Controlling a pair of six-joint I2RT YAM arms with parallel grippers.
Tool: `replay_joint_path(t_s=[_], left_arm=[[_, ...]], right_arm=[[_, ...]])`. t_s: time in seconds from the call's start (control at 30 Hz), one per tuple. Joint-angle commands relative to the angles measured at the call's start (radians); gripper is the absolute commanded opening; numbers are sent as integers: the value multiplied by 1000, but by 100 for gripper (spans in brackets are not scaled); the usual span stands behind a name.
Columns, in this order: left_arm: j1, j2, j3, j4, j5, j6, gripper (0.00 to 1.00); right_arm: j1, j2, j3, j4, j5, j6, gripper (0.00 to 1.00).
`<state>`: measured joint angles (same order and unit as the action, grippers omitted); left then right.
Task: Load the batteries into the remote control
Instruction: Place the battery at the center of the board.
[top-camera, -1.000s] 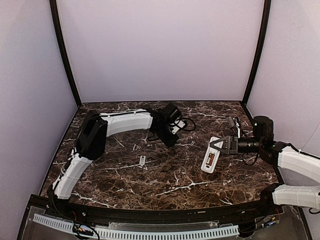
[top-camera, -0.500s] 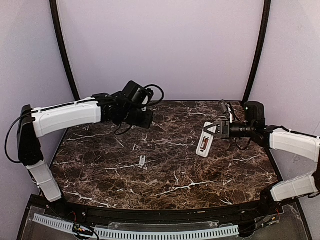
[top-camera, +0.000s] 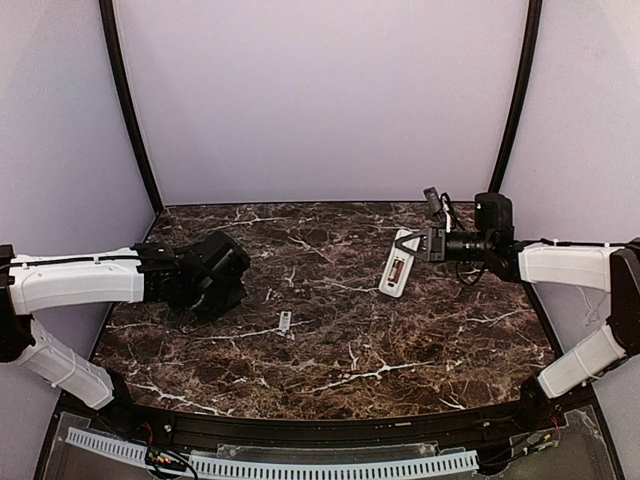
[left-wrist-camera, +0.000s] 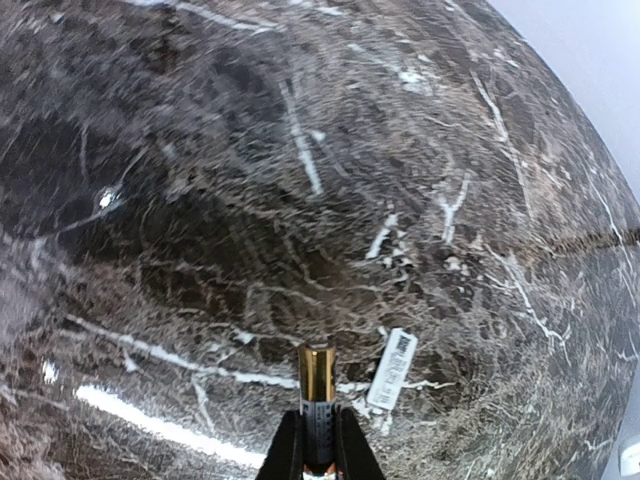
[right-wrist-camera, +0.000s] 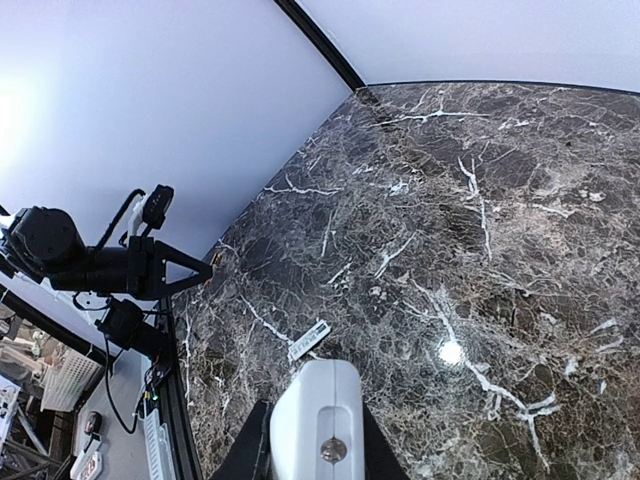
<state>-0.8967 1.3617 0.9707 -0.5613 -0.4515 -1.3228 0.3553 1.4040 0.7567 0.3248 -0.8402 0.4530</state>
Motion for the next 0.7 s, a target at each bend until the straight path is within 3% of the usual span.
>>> replay_joint_path(t_s=[0.0,0.5,0.67], left_arm=[[-25,6,-62,-144,-42,-385,1],[-63,220,-101,-59,157,-639,0],[-62,250,-152,53,213,-693,0]], right_arm=[[7,44,35,77,-10,-9,0],[51,189,56,188,-45,21,0],[53,186,56,174,-43,9,0]])
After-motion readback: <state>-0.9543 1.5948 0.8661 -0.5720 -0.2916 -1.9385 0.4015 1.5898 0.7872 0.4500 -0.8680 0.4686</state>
